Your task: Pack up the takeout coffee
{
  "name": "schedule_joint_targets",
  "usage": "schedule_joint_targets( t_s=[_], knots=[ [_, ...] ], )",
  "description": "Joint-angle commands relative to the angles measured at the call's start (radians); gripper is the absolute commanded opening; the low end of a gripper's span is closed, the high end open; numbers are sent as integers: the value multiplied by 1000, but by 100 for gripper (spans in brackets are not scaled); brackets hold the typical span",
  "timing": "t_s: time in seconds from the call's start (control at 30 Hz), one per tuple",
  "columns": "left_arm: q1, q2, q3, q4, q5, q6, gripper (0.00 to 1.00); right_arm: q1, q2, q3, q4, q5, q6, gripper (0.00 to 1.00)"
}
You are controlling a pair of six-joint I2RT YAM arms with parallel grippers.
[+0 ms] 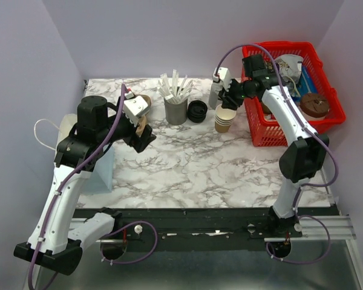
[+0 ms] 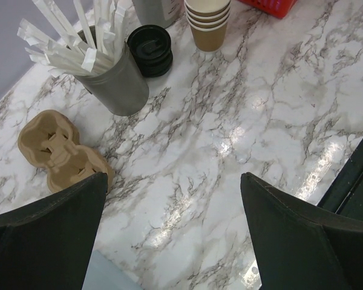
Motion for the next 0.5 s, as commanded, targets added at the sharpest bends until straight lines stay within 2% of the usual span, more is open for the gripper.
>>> schedule_joint_targets(
  t_s=[0.0, 0.47],
  knots=[
    [-4, -19, -11, 18, 1, 17, 99, 7, 81, 100, -164, 18, -113, 49],
    [7, -13, -29, 44, -8, 22, 99, 8, 144, 59, -260, 69, -296, 50]
  ],
)
